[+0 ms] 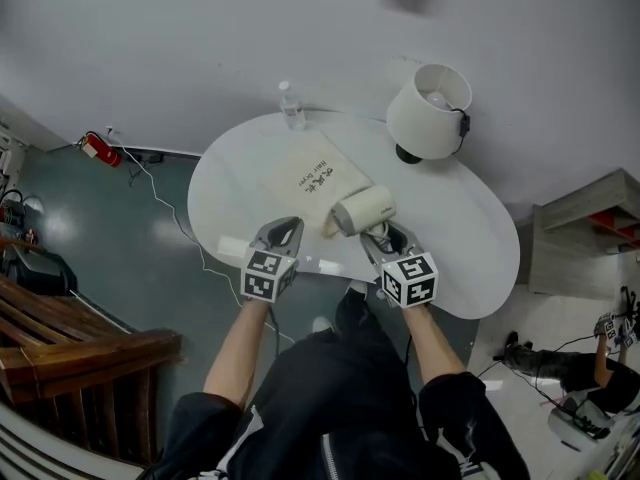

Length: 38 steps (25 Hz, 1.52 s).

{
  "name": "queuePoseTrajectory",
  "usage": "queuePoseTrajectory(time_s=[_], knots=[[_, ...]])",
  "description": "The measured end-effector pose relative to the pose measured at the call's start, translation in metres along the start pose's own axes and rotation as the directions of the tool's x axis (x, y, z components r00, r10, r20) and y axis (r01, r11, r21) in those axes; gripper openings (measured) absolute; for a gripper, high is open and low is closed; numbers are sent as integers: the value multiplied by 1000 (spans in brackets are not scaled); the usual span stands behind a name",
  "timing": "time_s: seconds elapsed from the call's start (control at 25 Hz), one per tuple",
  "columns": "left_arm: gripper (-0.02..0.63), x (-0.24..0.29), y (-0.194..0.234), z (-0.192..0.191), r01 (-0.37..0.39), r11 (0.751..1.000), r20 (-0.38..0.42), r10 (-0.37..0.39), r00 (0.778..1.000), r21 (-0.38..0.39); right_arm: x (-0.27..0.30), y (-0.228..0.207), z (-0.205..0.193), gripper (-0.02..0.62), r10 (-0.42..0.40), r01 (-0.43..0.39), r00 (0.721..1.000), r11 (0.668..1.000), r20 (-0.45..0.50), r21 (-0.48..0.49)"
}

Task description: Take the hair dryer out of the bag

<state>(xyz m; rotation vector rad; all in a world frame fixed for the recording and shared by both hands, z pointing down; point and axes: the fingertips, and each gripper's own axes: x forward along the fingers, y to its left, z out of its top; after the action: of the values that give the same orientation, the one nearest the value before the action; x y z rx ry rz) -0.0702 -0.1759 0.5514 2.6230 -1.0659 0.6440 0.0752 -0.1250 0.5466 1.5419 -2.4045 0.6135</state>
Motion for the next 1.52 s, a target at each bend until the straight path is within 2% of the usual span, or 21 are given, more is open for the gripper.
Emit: queuePoseTrajectory(time_s=[0.56, 1.52], knots=[[26, -83, -35, -38, 21, 1000, 61, -21, 998, -3, -76, 84, -32, 189, -53, 56, 996, 998, 69, -40], [26, -102, -37, -49, 59, 998, 80, -61, 995, 31, -94, 106, -37, 187, -111, 115, 989, 992, 93, -41]])
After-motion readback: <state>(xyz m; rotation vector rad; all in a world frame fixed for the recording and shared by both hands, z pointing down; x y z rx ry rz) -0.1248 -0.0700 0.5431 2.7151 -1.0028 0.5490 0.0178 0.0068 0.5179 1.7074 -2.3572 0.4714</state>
